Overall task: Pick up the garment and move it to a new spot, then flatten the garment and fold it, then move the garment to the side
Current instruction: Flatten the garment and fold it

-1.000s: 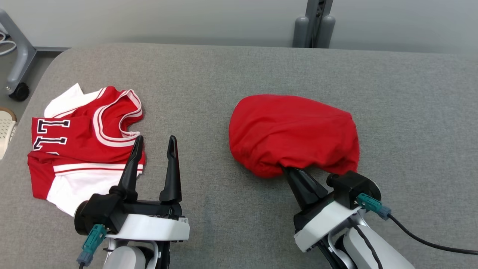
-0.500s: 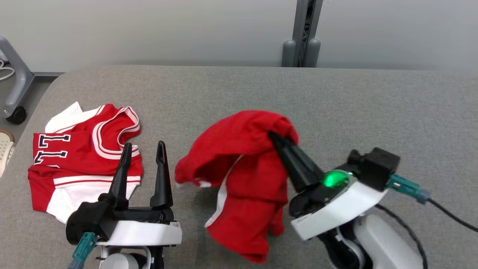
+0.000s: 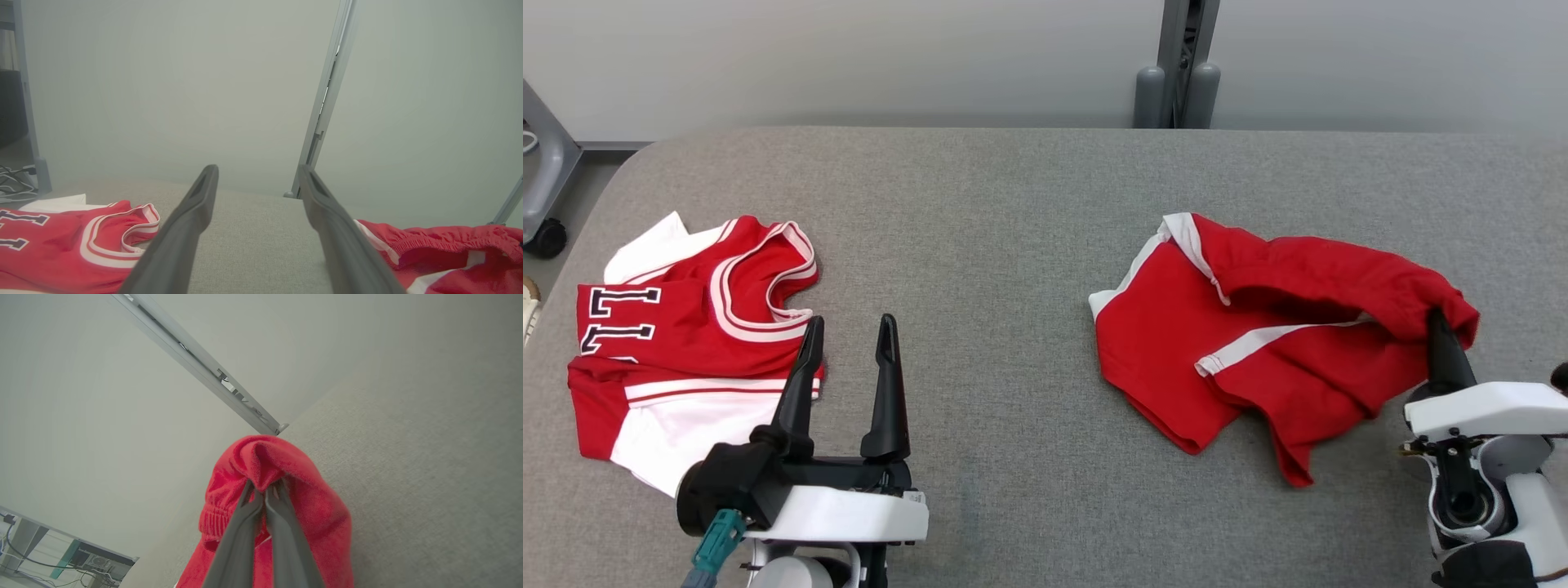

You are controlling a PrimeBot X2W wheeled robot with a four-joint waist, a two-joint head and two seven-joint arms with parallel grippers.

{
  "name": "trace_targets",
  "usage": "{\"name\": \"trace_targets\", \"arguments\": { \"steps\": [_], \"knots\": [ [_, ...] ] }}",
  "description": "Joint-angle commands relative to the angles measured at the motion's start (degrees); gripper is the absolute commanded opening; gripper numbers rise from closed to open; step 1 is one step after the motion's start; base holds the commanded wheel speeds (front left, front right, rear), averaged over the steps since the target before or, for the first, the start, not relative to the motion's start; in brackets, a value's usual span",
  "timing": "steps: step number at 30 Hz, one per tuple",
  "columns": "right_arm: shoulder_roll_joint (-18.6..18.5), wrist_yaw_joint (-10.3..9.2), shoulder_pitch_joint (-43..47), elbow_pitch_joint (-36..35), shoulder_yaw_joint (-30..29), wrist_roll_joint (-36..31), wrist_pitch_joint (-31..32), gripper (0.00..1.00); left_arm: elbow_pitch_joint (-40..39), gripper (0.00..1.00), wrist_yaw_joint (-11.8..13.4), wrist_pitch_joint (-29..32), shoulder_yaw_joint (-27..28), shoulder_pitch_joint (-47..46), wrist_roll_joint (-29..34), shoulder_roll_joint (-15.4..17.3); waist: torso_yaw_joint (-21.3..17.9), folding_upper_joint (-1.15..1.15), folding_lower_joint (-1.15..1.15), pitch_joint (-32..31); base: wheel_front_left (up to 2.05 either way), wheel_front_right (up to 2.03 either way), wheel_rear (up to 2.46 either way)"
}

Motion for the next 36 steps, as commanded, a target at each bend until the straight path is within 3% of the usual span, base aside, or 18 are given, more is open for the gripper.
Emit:
{"name": "trace_targets", "arguments": {
  "steps": [1,2,3,10,15,22,28,36],
  "knots": [
    [-0.3,0.13,-1.1,3.1,-1.6,0.2,0.2,0.0,0.2,1.0,-0.3,-0.1,0.0,-0.5,0.5,0.2,0.0,0.0,0.0,0.3,0.0,0.0,0.0],
    [-0.3,0.14,-2.8,5.6,-3.2,-0.3,-0.5,0.25,0.3,1.0,-0.5,-0.1,-0.1,-0.7,0.6,0.2,-0.1,0.0,0.0,0.5,0.0,0.0,0.0],
    [-0.3,0.15,-4.4,8.0,-4.4,-1.4,-1.0,1.0,0.4,1.0,-0.6,-0.1,-0.2,-0.8,0.7,0.2,-0.1,0.0,0.0,0.6,0.0,0.0,0.0],
    [-0.3,0.14,-10.3,17.6,-9.2,-5.5,-5.1,1.0,1.1,1.0,-1.0,-0.1,0.0,-1.3,0.9,0.2,-0.4,0.0,0.0,1.6,0.0,0.0,0.0],
    [-0.3,0.14,-11.5,16.8,-5.6,-6.4,-6.9,1.0,1.4,1.0,-1.0,-0.1,-0.2,-1.3,0.9,0.2,-0.9,0.0,0.0,1.0,0.0,0.0,0.0],
    [-0.3,0.13,-8.3,5.2,3.7,-10.7,-8.5,1.0,1.2,1.0,-0.9,-0.1,-0.2,-0.8,0.9,0.2,-2.1,0.0,0.0,-0.5,0.0,0.0,0.0],
    [-1.0,0.13,-2.1,-8.2,10.0,-21.3,-8.9,1.0,0.0,1.0,-0.7,-0.1,-0.3,-0.9,0.2,0.2,-3.2,0.0,0.0,-0.8,0.0,0.0,0.0],
    [-1.2,0.09,9.8,-21.0,9.0,-37.0,-8.9,1.0,0.4,1.0,-1.2,-0.1,-1.9,-1.1,-0.8,0.2,-4.7,0.0,0.0,-0.3,0.0,0.0,0.0]
  ]
}}
